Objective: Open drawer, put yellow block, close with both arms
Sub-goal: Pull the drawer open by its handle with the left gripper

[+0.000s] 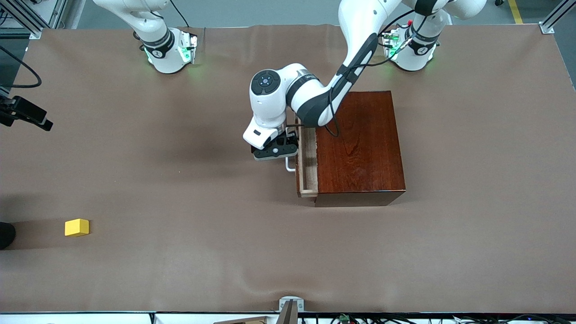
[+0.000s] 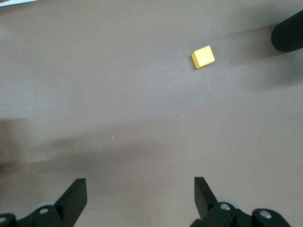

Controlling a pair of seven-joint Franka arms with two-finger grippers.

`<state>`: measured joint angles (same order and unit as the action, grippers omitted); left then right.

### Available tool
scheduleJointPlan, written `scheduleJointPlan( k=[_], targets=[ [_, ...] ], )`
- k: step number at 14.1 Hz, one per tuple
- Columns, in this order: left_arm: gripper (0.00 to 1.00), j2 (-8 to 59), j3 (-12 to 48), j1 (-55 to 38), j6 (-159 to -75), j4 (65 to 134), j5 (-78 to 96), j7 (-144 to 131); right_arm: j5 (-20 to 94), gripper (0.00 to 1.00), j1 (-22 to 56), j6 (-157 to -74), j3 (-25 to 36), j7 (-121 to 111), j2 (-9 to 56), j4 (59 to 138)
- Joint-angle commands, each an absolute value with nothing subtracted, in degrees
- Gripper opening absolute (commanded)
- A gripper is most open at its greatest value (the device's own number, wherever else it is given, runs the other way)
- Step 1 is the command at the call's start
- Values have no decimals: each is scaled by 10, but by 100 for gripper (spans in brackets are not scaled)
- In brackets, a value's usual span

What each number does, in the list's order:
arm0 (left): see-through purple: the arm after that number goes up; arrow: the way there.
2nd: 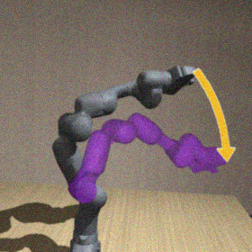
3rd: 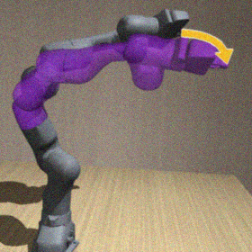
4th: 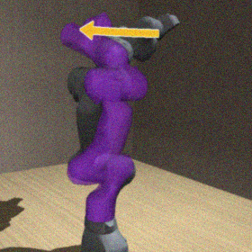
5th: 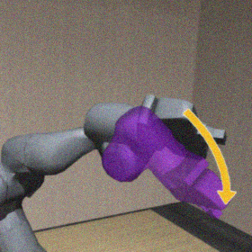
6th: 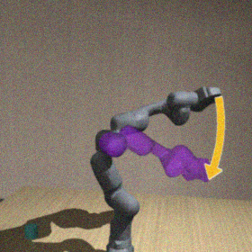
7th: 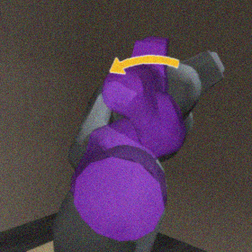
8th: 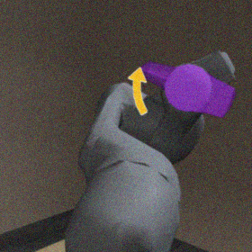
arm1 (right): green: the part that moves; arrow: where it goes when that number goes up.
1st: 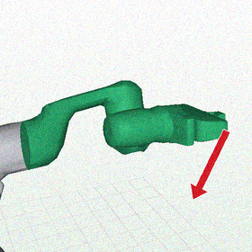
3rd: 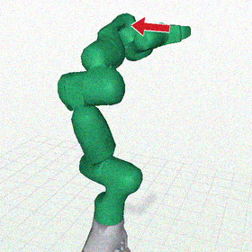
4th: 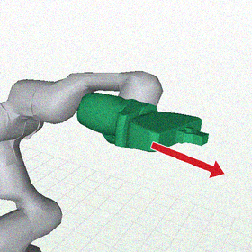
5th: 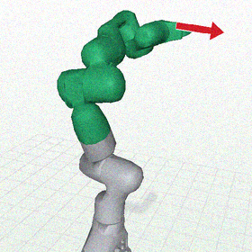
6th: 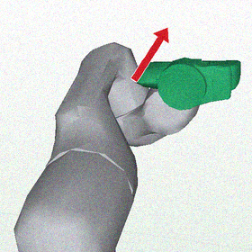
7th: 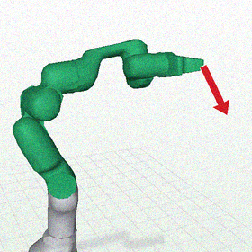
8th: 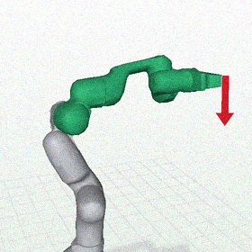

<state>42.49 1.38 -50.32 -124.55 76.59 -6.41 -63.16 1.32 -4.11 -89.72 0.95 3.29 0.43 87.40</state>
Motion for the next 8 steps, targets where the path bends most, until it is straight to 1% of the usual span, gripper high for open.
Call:
scheduleJointPlan(
  k=[1, 8],
  targets=[
    [100, 461, 18, -519, -1337, 715, -42, -634, 13, 100, -47, -896, 5, 25, 4, 867],
    [100, 470, 15, -529, -1363, 710, -42, -635, 10, 100, -44, -896, 4, 25, 5, 867]
  ],
)
